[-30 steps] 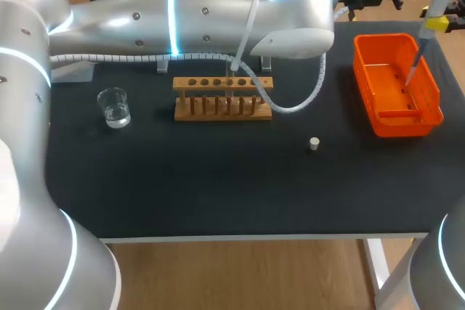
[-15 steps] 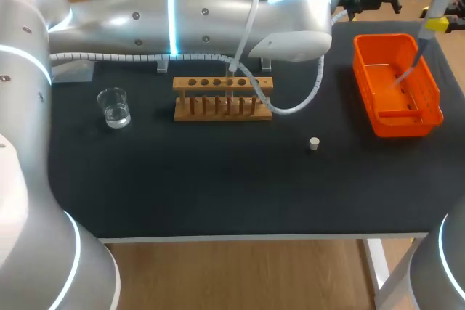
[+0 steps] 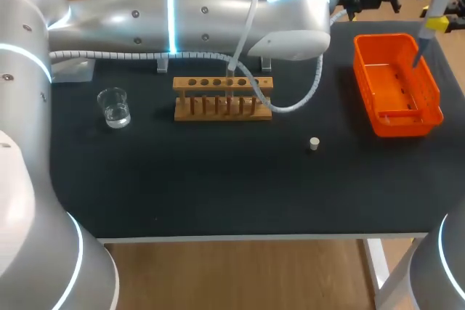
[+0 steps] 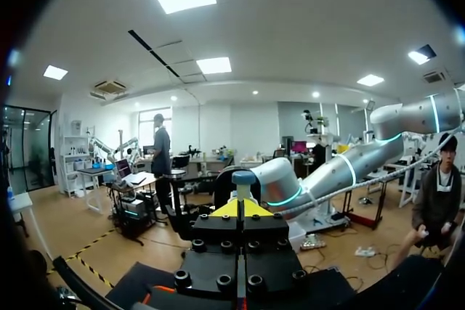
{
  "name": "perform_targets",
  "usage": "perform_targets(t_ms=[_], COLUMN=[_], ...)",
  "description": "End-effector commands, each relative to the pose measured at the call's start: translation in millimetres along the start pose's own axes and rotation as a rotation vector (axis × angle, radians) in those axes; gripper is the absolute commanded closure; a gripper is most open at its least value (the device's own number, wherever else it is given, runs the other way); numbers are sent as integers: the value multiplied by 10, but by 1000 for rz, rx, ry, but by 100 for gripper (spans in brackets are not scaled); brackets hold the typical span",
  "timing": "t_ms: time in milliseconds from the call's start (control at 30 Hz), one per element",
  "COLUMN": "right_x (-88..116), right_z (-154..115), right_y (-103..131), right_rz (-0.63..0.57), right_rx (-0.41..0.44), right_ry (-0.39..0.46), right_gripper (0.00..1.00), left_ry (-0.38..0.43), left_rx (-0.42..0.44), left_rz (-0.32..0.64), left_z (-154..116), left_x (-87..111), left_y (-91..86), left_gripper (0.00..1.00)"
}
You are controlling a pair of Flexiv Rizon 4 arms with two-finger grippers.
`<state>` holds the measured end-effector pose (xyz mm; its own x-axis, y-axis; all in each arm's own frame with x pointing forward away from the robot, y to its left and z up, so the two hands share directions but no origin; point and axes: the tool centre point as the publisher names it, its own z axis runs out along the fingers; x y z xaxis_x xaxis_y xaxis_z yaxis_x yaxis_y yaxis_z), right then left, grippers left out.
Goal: Invert the test tube, pick up the pipette, mount the tip to pipette, aspirate from beaker and dispense into the tube, eject the tip, return the pipette, and cap with the stopper.
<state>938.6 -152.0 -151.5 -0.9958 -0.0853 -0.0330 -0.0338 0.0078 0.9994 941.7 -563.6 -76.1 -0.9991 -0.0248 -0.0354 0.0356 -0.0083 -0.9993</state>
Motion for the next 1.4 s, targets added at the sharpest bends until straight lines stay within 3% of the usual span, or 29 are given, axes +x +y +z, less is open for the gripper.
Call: perform_targets(t_ms=[33,333,367,400,433,800,1033,1400], right_x=[-9,-9,-9,-9,-9,-9,-9,-9], right_z=[9,9,9,9,9,9,9,9], right_y=[58,58,58,58,58,58,58,58], right_rz=[0,0,0,0,0,0,0,0], right_rx=[6,6,6,6,6,6,6,6], right_ry=[0,0,0,0,0,0,0,0], right_gripper=[100,100,100,100,100,100,100,100], left_ry=[-9,-16,-13,-11,-13,96,96,38], left_rx=[8,13,11,3,-1,-81,-127,-108], left_rz=[21,63,64,55,49,24,18,-13], left_z=[-9,-63,-70,-81,-97,-421,-740,-1446], left_x=[22,49,50,49,46,122,257,436], left_y=[-47,-298,-320,-341,-363,-596,-647,-408], left_gripper=[100,100,76,15,0,0,0,0])
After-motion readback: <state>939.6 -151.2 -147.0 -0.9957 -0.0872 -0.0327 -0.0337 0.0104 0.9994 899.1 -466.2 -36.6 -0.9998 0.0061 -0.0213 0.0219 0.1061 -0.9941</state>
